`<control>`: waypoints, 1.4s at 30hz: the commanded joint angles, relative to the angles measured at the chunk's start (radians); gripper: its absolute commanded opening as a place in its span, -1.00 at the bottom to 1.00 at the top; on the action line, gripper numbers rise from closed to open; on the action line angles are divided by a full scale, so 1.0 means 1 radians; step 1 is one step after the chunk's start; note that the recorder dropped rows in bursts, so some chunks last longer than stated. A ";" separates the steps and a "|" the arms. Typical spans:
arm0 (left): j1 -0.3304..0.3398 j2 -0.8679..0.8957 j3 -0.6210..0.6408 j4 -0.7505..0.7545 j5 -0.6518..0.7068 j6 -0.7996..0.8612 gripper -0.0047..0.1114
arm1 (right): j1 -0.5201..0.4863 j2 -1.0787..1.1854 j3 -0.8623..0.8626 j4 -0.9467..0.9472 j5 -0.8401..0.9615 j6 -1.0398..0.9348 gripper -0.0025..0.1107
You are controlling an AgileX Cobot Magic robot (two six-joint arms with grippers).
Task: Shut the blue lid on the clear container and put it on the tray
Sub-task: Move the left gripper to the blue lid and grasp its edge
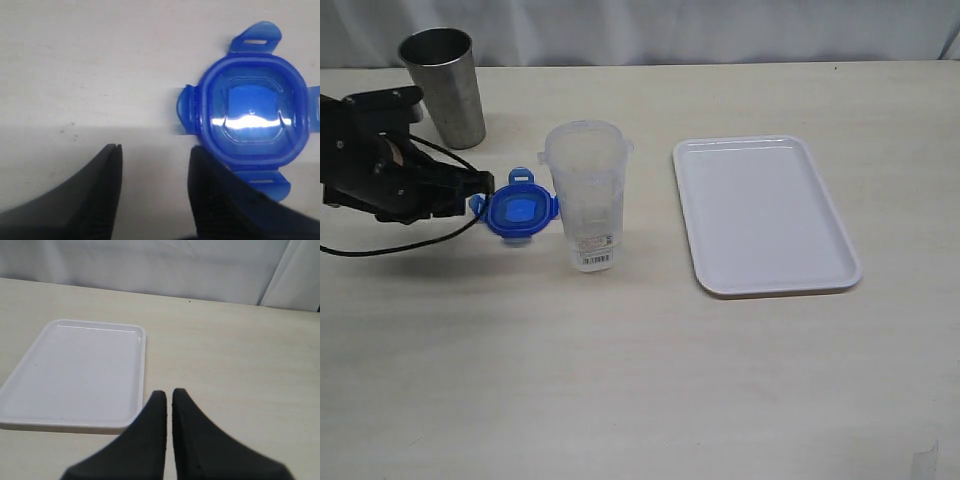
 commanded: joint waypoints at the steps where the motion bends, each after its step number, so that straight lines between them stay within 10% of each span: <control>1: -0.034 0.064 0.005 -0.016 -0.129 0.009 -0.23 | -0.001 -0.006 0.001 -0.008 0.001 -0.001 -0.88; 17: -0.034 0.185 0.005 0.007 -0.352 0.009 -0.23 | -0.001 -0.006 0.001 -0.008 0.001 -0.001 -0.88; 42: -0.004 0.147 -0.006 0.091 -0.301 0.011 -0.23 | -0.001 -0.006 0.001 -0.008 0.001 -0.001 -0.88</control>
